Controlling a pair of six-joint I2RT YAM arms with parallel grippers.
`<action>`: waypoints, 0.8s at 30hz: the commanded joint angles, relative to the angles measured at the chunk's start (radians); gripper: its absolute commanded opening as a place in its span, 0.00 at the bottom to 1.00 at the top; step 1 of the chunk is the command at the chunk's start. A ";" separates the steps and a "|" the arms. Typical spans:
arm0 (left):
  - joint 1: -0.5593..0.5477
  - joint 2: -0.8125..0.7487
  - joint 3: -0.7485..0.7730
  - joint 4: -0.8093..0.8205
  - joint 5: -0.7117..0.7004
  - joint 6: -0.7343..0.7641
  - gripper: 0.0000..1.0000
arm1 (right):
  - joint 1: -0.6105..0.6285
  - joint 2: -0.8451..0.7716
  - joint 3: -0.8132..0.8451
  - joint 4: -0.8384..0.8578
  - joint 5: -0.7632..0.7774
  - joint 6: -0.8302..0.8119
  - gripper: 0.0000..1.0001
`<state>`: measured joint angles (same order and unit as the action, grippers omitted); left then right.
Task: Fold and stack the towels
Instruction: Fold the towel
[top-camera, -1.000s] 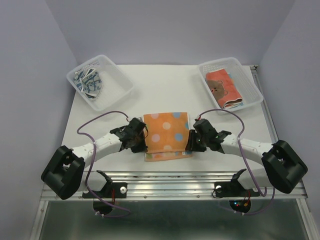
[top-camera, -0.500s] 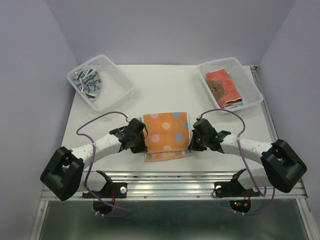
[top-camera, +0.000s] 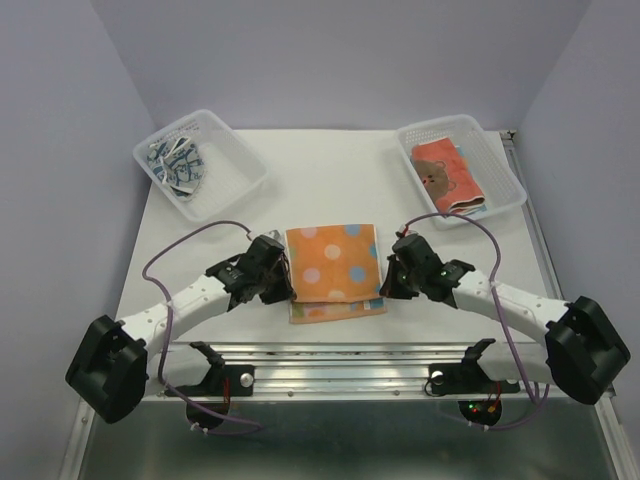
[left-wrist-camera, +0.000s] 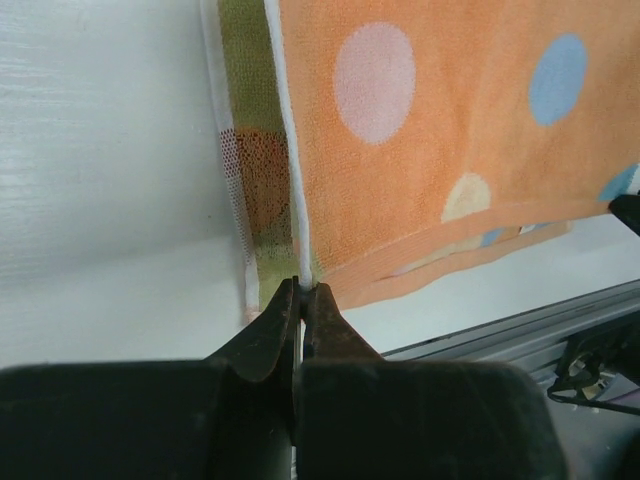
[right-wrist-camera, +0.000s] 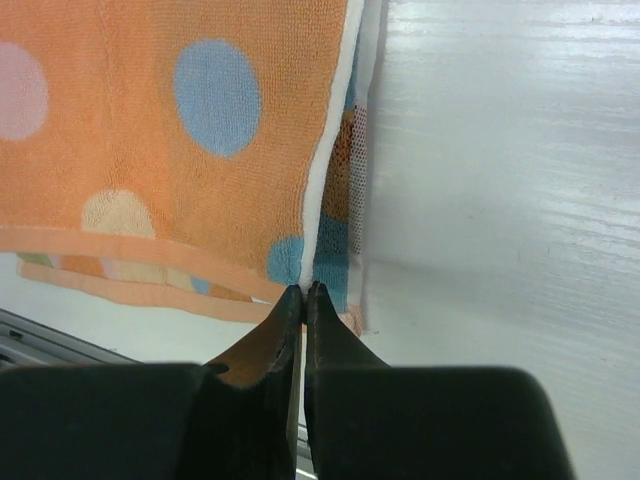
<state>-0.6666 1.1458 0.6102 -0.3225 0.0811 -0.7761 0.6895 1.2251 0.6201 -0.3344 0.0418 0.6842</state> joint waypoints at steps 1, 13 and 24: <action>-0.007 -0.079 -0.033 -0.044 0.025 -0.022 0.00 | 0.008 -0.053 0.049 -0.037 -0.036 -0.023 0.01; -0.010 -0.212 -0.119 -0.066 0.089 -0.075 0.00 | 0.010 -0.138 0.021 -0.068 -0.115 -0.028 0.01; -0.033 -0.189 -0.211 0.028 0.126 -0.106 0.00 | 0.008 -0.150 -0.049 -0.068 -0.119 -0.006 0.01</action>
<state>-0.6872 0.9314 0.4332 -0.3420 0.1783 -0.8707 0.6895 1.0882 0.6079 -0.4107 -0.0750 0.6666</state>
